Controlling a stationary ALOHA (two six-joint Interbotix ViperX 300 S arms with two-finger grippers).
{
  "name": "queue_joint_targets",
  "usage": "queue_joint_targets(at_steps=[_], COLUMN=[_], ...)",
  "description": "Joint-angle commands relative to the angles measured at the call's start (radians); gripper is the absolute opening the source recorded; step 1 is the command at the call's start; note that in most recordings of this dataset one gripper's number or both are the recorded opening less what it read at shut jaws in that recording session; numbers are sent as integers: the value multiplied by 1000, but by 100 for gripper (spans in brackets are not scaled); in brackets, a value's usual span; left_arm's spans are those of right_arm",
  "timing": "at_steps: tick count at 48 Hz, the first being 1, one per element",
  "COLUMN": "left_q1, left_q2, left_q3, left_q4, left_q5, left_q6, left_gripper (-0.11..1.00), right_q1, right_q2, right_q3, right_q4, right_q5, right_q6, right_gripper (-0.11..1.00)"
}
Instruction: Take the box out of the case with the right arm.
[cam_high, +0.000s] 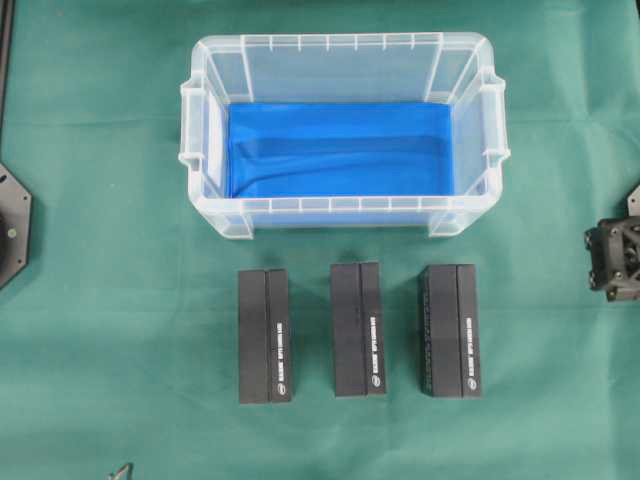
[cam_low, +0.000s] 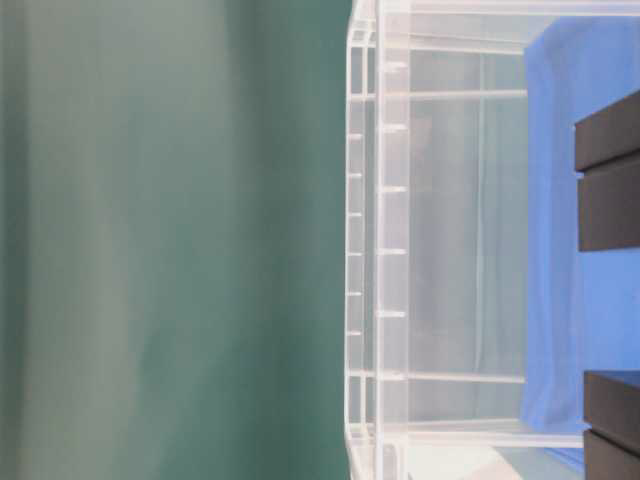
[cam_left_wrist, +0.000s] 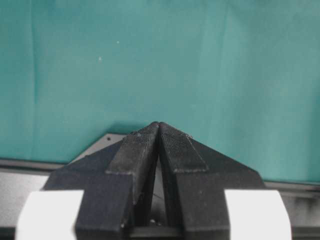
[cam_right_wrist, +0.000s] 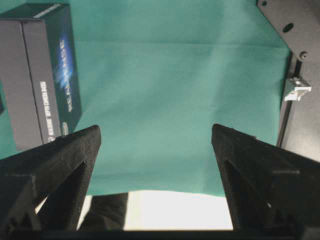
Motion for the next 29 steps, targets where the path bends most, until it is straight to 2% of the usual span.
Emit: queue_joint_targets(at_steps=[1,7,13,23,29], left_q1=[3,3,3,3,3], left_q2=[3,3,3,3,3], left_q3=[-9,-11,-11,-11,-11], left_q4=[2,3,2,2,2], left_q5=[-3,-2,-2,-2,-2], left_q6=[0,0,0,0,0], left_gripper=[0,0,0,0,0], right_q1=[-28,-97,-196,-434,-557], right_q2=[-15,-41,-63,-78,-74], right_q3=[-6,5,15,25,23], right_q4=[-6,-21,-26,-28,-25], right_q5=[-2,-2,-2,-2,-6], right_q6=[-12,-75,-183,-449,-578], right_gripper=[85,85,85,85,85])
